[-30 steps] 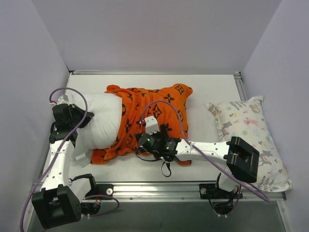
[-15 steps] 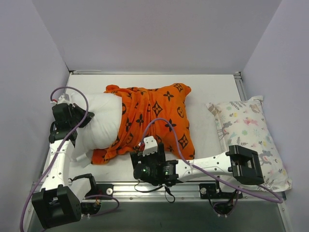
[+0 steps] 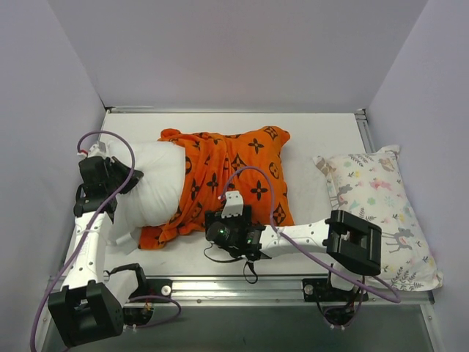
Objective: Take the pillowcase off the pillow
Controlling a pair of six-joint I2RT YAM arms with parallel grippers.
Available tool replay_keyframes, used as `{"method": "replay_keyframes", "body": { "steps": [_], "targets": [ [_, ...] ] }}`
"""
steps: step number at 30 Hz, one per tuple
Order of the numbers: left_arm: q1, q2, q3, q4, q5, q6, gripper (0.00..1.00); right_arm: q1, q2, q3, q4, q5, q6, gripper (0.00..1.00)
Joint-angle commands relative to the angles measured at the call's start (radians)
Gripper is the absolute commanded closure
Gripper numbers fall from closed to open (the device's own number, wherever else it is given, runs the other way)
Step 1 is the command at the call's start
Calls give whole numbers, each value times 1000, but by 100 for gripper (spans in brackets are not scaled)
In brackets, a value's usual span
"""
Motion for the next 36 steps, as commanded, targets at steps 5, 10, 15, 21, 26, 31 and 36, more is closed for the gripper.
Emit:
{"method": "replay_keyframes", "body": {
  "steps": [5, 10, 15, 21, 26, 31, 36],
  "targets": [
    [-18, -19, 93, -134, 55, 97, 78, -14, 72, 34, 115, -12, -50, 48],
    [-109, -99, 139, -211, -9, 169, 24, -63, -9, 60, 99, -67, -91, 100],
    [-195, -200, 174, -335, -173, 137, 16, -122, -100, 273, -42, -115, -232, 100],
    [-271, -412, 87, -434, -344, -27, 13, -174, -134, 410, -166, -181, -295, 100],
    [-273, -456, 33, -393, -401, -82, 3, -177, -169, 453, -183, -218, -324, 100],
    [-268, -317, 73, -290, -408, -84, 3, -180, -226, 441, -243, -204, -338, 100],
    [-264, -203, 52, -193, -342, -133, 3, -191, -292, 430, -270, -205, -355, 100]
  ]
}}
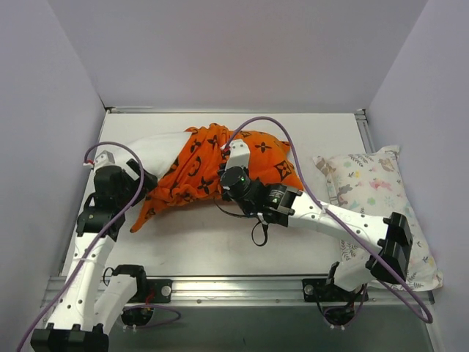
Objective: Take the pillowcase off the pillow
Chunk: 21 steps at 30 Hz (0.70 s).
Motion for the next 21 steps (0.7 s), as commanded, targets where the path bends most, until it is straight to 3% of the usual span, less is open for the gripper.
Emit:
{"method": "replay_keyframes", "body": {
  "steps": [1, 8, 11, 13, 16, 21],
  "targets": [
    [4, 23, -13, 125, 29, -81, 2, -3, -115, 31, 25, 32, -32, 100],
    [12, -7, -181, 443, -28, -273, 5, -5, -114, 96, -34, -27, -56, 100],
    [15, 54, -134, 494, -55, -253, 72, -51, -106, 153, -92, -81, -61, 100],
    [19, 112, -52, 464, -72, -208, 100, -123, -118, 187, -130, -138, -49, 100],
    [53, 117, 31, 412, -101, -161, 100, -212, -128, 241, -201, -202, -58, 100],
    [275, 102, 202, 275, -72, -64, 100, -377, -186, 301, -319, -221, -76, 100]
  ]
}}
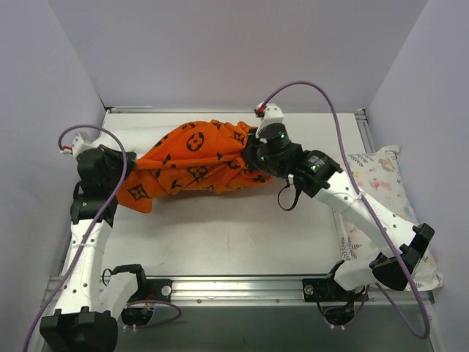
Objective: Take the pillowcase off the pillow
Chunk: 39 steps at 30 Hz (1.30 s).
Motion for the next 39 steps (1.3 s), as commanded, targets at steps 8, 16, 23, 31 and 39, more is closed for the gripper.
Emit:
{"method": "replay_keyframes", "body": {
  "steps": [8, 16, 23, 31, 39],
  "targets": [
    [269, 40, 350, -171, -85, 191, 100, -492, -262, 71, -162, -70, -8, 100],
    [263, 287, 425, -194, 53, 249, 100, -476, -25, 175, -183, -258, -37, 100],
    [142, 483, 391, -157, 61, 297, 98, -399, 365, 340, -160, -264, -92, 99],
    [71, 563, 387, 11, 126, 320, 33, -428, 572, 429, -117, -264, -58, 57],
    [27, 393, 306, 78, 61, 289, 3, -443, 634, 410, -134, -259, -46, 39]
  ]
}}
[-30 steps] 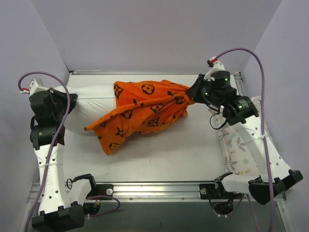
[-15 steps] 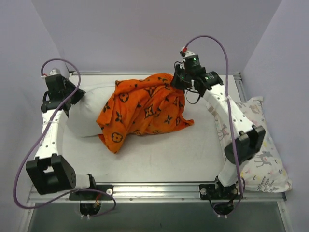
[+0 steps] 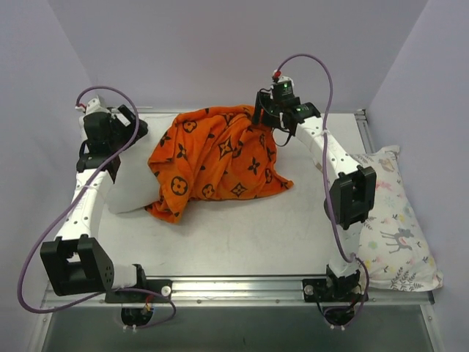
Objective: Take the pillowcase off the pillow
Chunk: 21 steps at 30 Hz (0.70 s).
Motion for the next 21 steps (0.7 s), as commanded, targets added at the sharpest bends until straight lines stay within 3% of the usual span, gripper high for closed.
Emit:
{"method": "replay_keyframes", "body": {
  "steps": [1, 4, 8, 12, 21],
  "targets": [
    [-34, -181, -110, 12, -112, -21, 3, -8, 35, -62, -124, -16, 0, 35],
    [-84, -321, -195, 26, -236, -53, 3, -22, 41, -71, -126, -69, 0, 35],
    [-127, -345, -247, -92, -346, -149, 3, -10, 6, -134, -130, -107, -29, 30],
    [-128, -276, -296, -105, -297, -202, 2, -6, -75, -276, -94, -127, -38, 24],
    [-128, -157, -382, -60, -255, -271, 3, 0, -295, -357, -34, -15, -3, 14]
  ]
}}
